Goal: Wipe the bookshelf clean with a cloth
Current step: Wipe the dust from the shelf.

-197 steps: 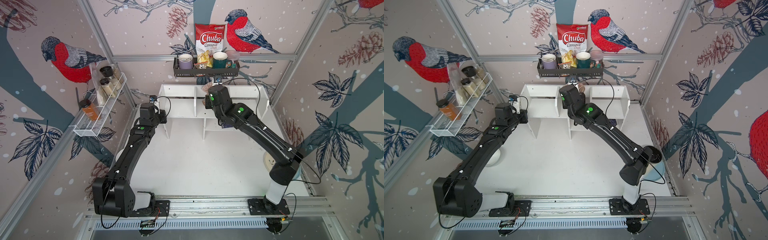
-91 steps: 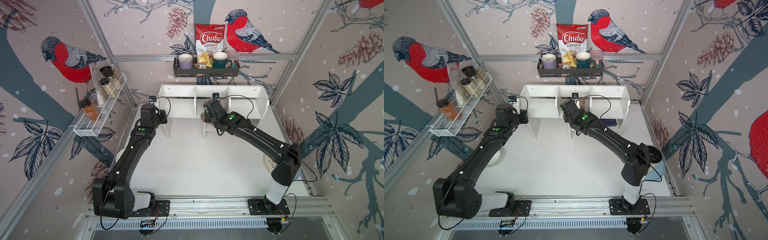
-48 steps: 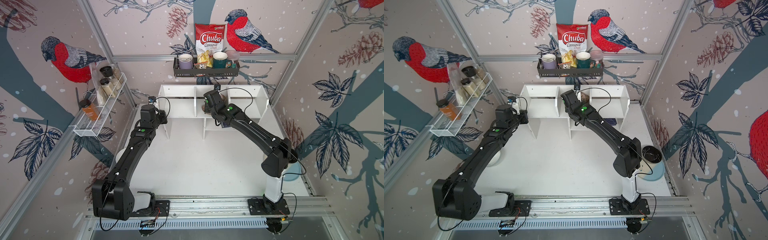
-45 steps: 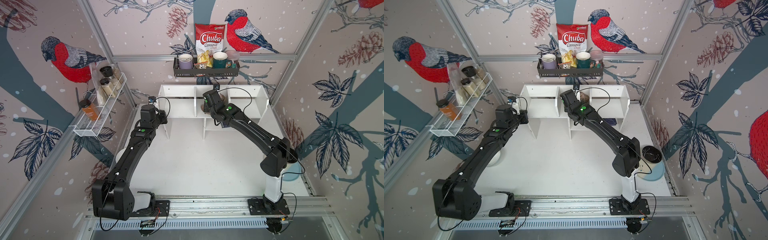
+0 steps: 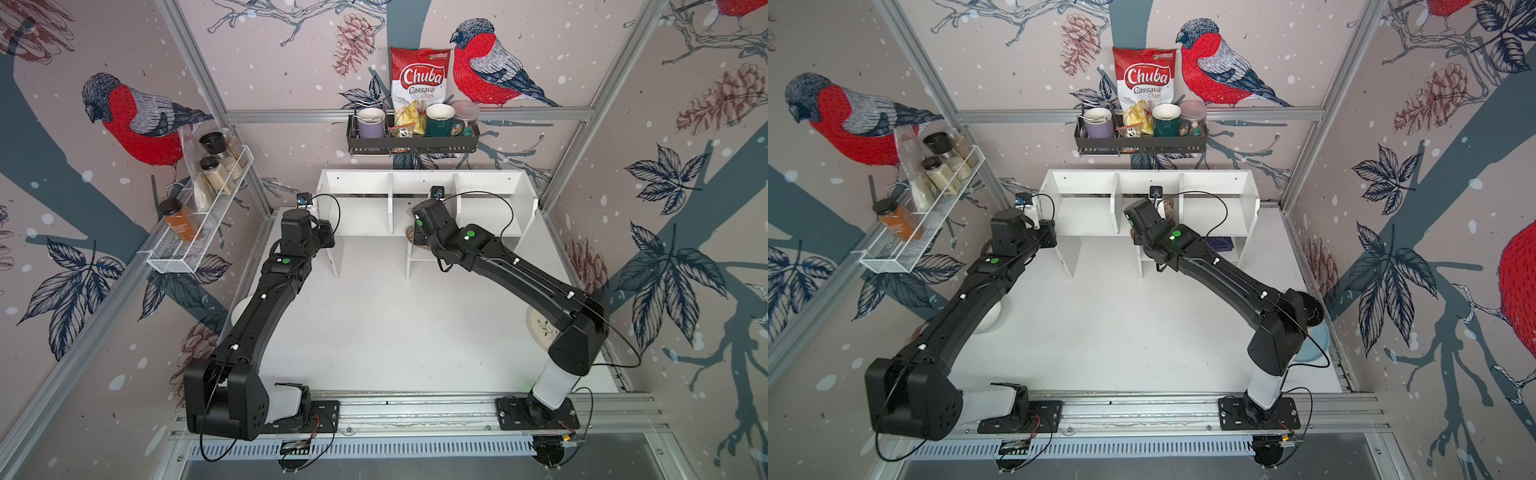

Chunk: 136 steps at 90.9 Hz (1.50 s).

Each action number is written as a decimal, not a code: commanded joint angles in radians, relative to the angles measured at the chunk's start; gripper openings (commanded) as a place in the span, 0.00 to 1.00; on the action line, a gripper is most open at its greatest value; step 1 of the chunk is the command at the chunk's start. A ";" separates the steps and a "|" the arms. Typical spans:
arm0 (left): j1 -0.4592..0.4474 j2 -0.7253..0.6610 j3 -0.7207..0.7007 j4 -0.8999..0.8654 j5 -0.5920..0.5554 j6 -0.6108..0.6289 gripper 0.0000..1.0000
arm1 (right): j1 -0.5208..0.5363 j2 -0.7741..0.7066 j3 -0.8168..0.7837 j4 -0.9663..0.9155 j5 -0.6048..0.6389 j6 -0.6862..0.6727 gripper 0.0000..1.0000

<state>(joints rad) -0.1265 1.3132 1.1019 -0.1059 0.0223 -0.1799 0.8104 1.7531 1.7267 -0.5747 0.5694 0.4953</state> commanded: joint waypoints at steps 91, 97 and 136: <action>0.002 -0.010 0.007 -0.009 0.113 -0.196 0.00 | -0.059 -0.004 0.006 0.080 -0.003 -0.064 0.00; 0.002 -0.011 0.009 -0.010 0.113 -0.195 0.00 | -0.058 0.030 0.060 0.073 -0.036 -0.064 0.00; 0.048 -0.082 0.052 -0.127 0.043 -0.265 0.41 | 0.093 -0.335 -0.088 0.175 -0.198 -0.210 0.00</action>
<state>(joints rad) -0.1093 1.2846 1.1400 -0.1982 0.0555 -0.2932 0.8791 1.5333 1.7088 -0.4526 0.4450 0.3515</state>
